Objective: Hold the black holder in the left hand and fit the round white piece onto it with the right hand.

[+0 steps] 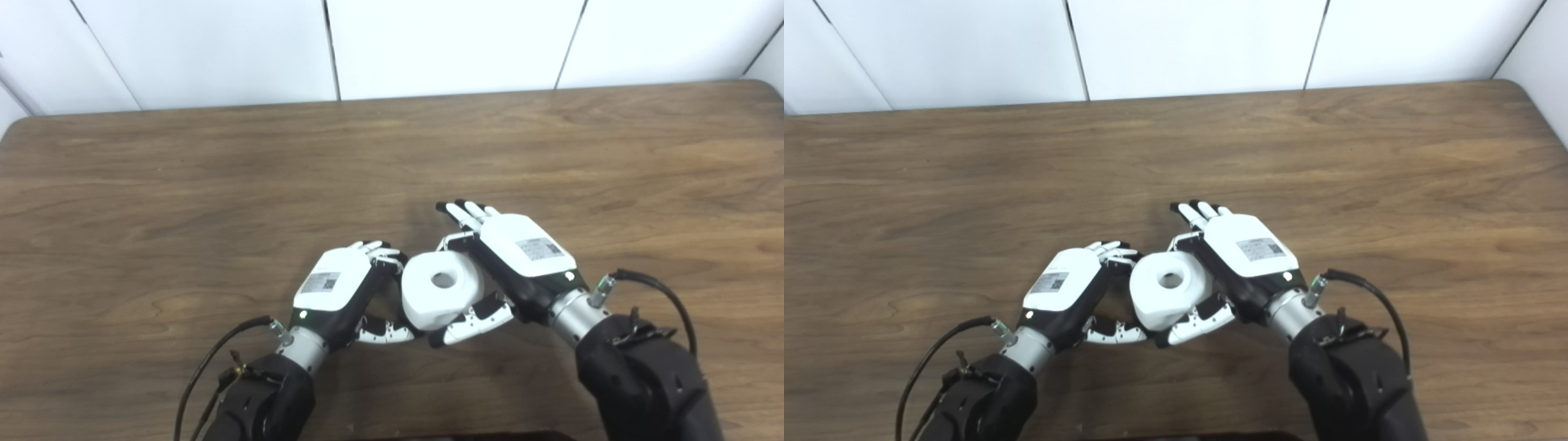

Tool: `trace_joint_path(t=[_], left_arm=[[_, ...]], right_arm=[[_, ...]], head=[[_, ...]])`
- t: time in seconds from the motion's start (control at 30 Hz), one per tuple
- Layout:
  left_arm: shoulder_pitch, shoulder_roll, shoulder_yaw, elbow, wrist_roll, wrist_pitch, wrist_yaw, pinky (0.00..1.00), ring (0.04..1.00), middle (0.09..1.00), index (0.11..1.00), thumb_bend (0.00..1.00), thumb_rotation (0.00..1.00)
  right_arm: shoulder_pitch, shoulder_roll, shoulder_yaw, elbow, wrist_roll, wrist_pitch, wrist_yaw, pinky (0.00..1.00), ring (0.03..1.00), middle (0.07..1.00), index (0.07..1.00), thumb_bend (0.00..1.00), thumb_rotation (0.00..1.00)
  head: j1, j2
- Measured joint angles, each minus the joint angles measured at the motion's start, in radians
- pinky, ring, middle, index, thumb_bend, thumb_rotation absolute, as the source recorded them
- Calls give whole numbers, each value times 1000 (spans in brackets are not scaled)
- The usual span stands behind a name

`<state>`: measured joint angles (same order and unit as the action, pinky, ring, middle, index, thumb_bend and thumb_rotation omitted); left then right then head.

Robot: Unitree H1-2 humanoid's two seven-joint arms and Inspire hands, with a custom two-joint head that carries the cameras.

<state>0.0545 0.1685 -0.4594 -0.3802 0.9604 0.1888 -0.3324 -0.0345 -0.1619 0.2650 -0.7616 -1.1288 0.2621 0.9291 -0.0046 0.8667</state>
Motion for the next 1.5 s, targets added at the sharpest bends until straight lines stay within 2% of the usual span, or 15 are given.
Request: trace_joint_path(t=[0.13,0.53,0.73,0.8,0.87,1.0,1.1,1.5], left_arm=[[-2,-2,-1,1,0,1,0,915,898,804,488,521,52],[-12,-7,-2,20,-2,-3,8,915,902,808,488,521,52],[-21,-12,-6,29,-2,-1,8,914,901,809,488,521,52],[-22,-14,-6,31,-2,-1,8,915,900,810,488,521,52],[-23,-14,-6,31,-1,-1,8,918,902,812,488,521,53],[-23,-15,-7,32,0,0,8,913,901,812,488,521,53],[-25,-15,-8,32,0,1,8,915,902,811,488,521,53],[-27,-17,-9,32,1,3,6,913,903,810,488,521,53]], right_arm=[[-32,-2,-13,-4,-2,9,69,1000,1000,1000,954,1000,415],[-61,-3,-35,-7,-7,8,130,1000,1000,1000,948,1000,465],[-75,-3,-52,-2,-3,12,152,1000,1000,1000,953,1000,433],[-84,-3,-61,-3,6,29,175,1000,1000,1000,958,1000,440],[-107,-4,-75,-10,25,69,233,1000,1000,1000,955,1000,468],[-160,-53,-63,-36,66,130,238,1000,1000,1000,914,1000,474],[-214,-85,-57,-68,79,149,238,1000,1000,1000,905,1000,462],[-236,-96,-52,-69,90,157,238,1000,1000,1000,911,1000,448]], head=[[0,-2],[5,-11],[9,-12],[9,-12],[14,-11],[14,-11],[14,-11],[14,-11]])
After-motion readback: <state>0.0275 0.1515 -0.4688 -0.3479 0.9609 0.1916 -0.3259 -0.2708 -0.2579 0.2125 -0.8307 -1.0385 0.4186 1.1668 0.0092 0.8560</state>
